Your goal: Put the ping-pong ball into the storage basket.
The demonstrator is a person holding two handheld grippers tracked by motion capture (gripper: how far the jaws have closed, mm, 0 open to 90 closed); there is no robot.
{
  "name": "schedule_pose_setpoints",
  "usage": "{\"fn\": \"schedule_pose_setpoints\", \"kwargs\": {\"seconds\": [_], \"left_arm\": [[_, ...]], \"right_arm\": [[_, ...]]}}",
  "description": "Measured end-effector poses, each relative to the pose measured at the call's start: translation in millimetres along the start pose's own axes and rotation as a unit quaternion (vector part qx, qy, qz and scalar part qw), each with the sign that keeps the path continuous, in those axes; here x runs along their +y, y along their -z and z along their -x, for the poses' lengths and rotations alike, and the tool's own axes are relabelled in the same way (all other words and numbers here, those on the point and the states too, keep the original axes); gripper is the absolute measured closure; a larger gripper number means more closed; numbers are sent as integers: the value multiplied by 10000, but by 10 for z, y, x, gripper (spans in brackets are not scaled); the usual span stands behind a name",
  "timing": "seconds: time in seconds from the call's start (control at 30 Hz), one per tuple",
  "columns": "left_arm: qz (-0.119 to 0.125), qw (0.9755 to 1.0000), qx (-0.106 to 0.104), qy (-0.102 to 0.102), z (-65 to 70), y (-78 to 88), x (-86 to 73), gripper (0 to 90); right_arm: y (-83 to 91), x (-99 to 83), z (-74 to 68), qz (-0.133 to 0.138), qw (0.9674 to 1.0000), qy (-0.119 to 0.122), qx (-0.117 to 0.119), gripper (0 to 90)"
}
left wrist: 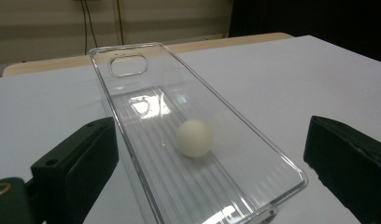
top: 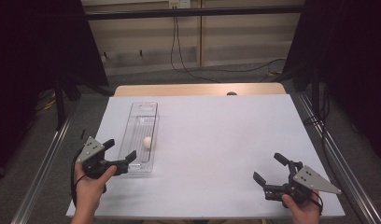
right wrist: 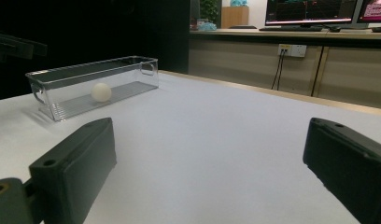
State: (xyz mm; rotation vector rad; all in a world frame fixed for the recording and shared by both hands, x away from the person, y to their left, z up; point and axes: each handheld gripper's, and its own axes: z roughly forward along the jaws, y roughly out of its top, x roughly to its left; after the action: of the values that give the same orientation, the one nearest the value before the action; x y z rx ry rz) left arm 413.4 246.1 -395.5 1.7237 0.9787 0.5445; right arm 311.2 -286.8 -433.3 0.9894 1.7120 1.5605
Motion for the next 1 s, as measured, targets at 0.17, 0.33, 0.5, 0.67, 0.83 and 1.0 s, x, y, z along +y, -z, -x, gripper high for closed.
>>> {"fn": "schedule_pose_setpoints", "kwargs": {"seconds": [0.17, 0.33, 0.5, 0.67, 0.83, 1.0], "left_arm": [[52, 10000, -25, -47, 0, 31, -22, 33], [63, 10000, -17, -68, -5, 51, -56, 33], [39, 9999, 3, -95, 4, 77, -104, 33], [84, 9999, -31, -71, 14, 97, -162, 33], [150, 9998, -5, -111, 9, 128, -188, 33], [204, 9998, 40, -65, 1, 141, -212, 33]], "right_arm": [[3, 1, 1, 2, 10000, -8, -21, 22], [7, 1, 3, -1, 10000, -4, -11, 22], [7, 1, 5, -1, 10000, 2, -19, 22], [7, 3, 3, 5, 10000, 1, -14, 22], [3, 3, 0, 11, 10000, -7, -25, 22], [4, 5, 1, 11, 10000, 66, 25, 22]]}}
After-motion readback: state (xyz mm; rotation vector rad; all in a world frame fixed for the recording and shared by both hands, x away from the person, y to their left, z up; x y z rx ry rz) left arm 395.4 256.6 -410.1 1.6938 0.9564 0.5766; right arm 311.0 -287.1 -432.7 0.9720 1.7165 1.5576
